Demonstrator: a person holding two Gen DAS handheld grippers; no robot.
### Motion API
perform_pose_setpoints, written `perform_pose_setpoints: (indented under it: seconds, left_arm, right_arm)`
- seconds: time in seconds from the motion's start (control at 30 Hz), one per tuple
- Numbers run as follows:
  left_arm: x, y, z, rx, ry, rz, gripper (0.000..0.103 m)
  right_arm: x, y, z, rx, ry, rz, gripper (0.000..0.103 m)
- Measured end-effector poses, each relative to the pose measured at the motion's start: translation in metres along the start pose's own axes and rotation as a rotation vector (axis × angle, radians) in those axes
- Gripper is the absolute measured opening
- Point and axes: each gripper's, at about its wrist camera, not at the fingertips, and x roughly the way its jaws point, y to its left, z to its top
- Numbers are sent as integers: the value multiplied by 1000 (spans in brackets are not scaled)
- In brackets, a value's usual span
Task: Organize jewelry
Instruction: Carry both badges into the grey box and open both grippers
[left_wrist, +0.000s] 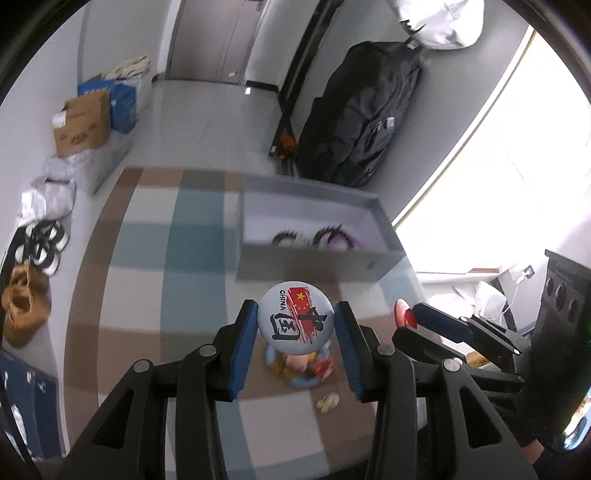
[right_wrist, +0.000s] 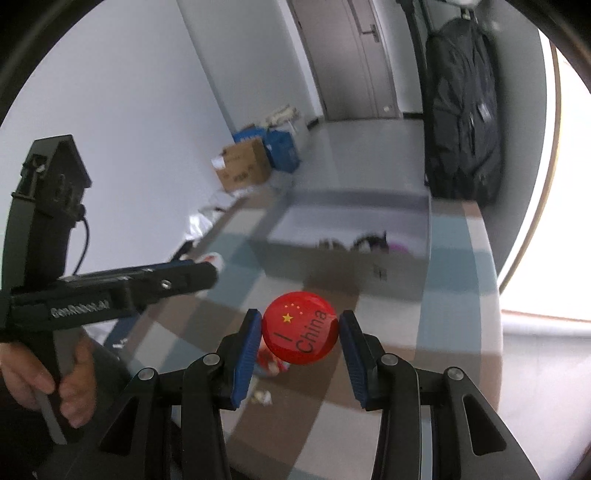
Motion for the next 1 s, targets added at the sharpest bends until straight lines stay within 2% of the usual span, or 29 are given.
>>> perform_pose_setpoints:
  seconds: [0.13,0.37,0.57,1.0]
  left_arm:
    - [5,-14,22,73,-32,9,37]
    - [30,-12,54,70,-25,-4,37]
    - [48,-5,72,39,-20,-25,37]
    - [75,8,80,-15,42,-49,37]
  right_arm:
    - [-1,-5,24,4,-27,2,42]
    - [7,-21,62,-13,-70,3,42]
    - [32,-32,85,-16,-71,14,42]
    - [57,-67,85,86,-55,57,42]
